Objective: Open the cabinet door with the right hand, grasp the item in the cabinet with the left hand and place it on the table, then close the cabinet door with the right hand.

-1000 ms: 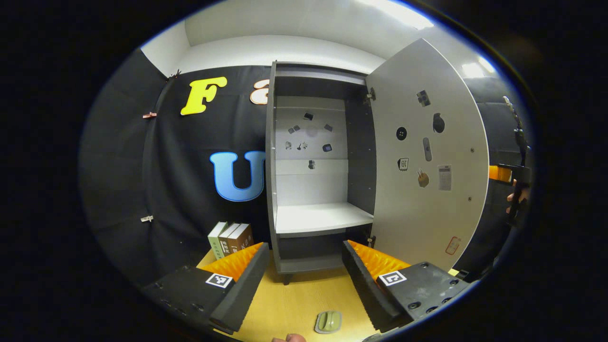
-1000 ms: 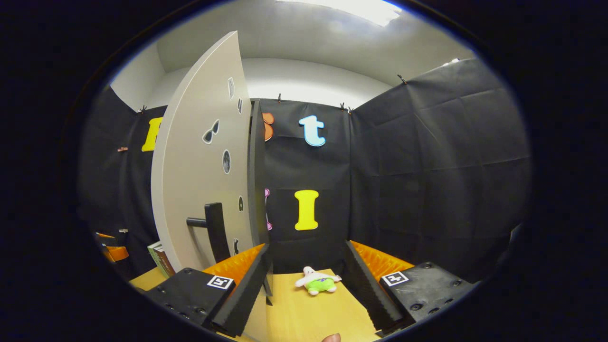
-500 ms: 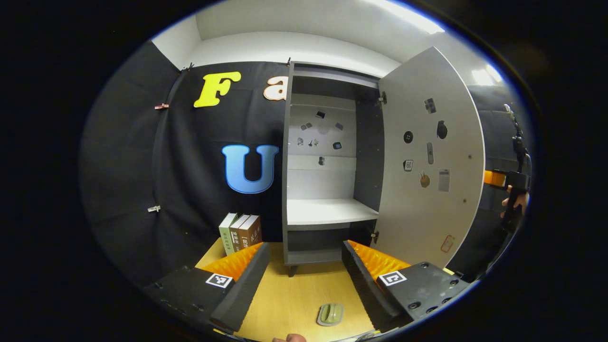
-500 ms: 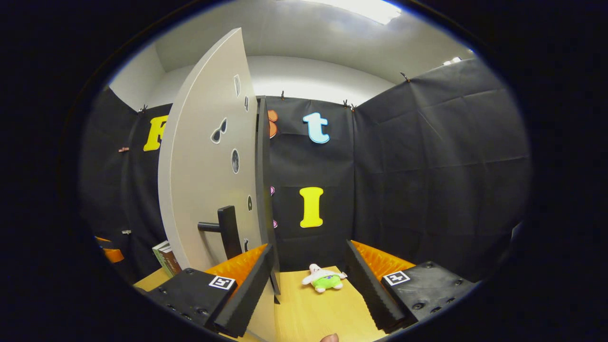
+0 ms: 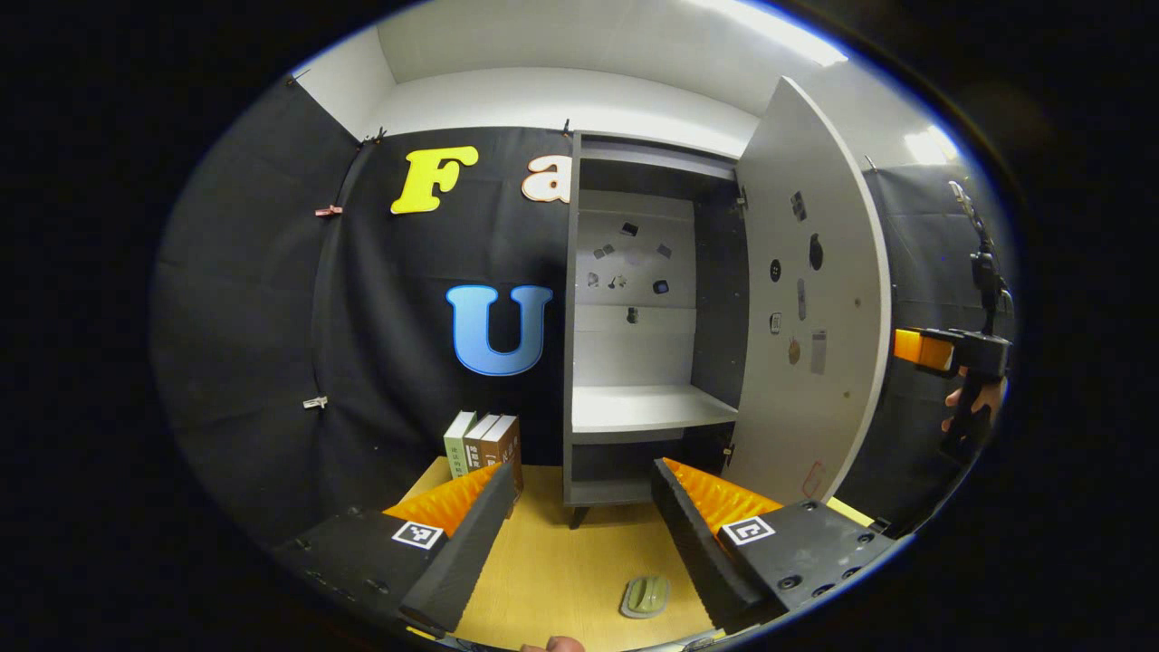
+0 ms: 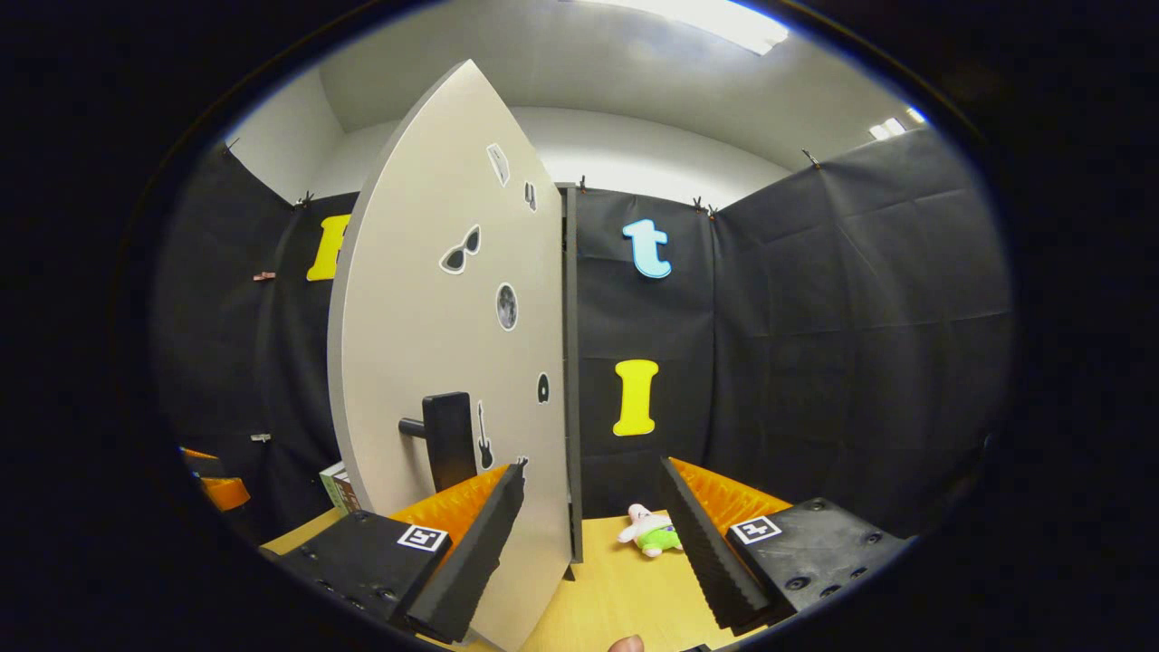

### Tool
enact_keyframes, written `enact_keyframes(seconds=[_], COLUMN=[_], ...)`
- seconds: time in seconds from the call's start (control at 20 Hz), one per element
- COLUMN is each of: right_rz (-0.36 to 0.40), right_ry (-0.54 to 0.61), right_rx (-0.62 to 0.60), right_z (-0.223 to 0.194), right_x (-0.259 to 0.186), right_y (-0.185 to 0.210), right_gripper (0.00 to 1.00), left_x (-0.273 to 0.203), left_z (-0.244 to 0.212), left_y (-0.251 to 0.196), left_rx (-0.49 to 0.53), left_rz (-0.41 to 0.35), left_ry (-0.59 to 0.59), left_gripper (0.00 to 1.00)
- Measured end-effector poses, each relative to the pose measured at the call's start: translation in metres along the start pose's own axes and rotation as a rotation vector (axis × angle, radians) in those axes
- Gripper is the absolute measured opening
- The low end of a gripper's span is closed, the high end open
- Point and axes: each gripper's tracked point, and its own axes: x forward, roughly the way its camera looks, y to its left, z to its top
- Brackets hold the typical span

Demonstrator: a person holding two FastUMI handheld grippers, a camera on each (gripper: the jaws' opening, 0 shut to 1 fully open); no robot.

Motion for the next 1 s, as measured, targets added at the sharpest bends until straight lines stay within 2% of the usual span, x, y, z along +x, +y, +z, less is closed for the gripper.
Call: enact_keyframes(seconds=[0.4,0.75,0.8,1.0], right_rz=[0.107,0.288,0.299,0.329], right_ry=[0.024,0.099,0.098,0.076], right_rx=[0.071,0.127,0.133,0.117], right_z=[-0.012,-0.046,-0.045,-0.036], right_x=[0.022,0.029,0.029,0.022], right_y=[0.071,0.150,0.156,0.170], right_gripper=[0.97,0.98,0.98,0.98], left_x=[-0.010,-0.007,-0.005,-0.008], left_z=[-0.003,-0.008,-0.008,-0.005], left_y=[0.010,0.012,0.013,0.015], left_rx=[-0.014,-0.055,-0.058,-0.057], left_rz=[0.032,0.033,0.033,0.033], left_ry=[0.014,0.037,0.037,0.025], left_gripper=[0.96,0.96,0.99,0.96])
